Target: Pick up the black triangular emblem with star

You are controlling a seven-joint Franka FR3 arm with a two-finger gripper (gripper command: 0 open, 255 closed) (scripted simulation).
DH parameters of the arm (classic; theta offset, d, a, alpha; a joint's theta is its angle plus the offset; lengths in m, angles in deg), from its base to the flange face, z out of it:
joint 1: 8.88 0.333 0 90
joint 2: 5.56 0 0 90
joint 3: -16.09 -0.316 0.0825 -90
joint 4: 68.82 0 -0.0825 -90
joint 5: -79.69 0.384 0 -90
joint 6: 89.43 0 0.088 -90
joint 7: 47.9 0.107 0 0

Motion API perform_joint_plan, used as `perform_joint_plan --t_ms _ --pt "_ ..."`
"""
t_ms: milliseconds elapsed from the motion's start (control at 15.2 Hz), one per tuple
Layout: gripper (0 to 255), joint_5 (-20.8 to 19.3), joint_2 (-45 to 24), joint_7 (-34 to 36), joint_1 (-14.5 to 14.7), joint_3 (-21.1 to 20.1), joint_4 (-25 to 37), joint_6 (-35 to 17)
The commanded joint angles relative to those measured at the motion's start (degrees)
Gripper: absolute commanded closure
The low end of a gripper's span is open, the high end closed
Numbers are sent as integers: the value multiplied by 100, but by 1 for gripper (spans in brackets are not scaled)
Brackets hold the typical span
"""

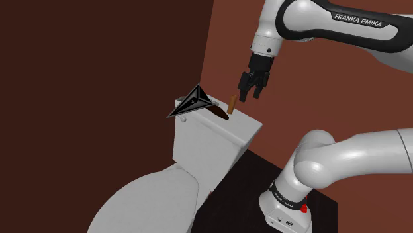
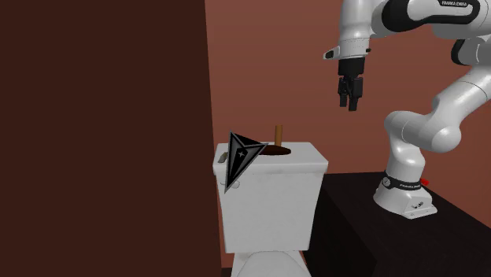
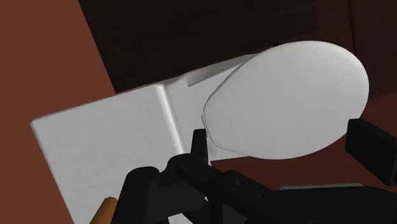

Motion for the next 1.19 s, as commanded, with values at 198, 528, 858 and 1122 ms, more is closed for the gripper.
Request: perform_joint_plan --t_ms 198,528,858,1122 --pt "0 -347 -247 -500 0 195 -206 -538" --pt "0 -874 -829 -1266 -10 528 -392 -1502" --pt "0 -1314 -1602 -1958 -9 854 -367 -2500" --pt "0 -1579 -2328 -2478 5 1095 -193 -3281"
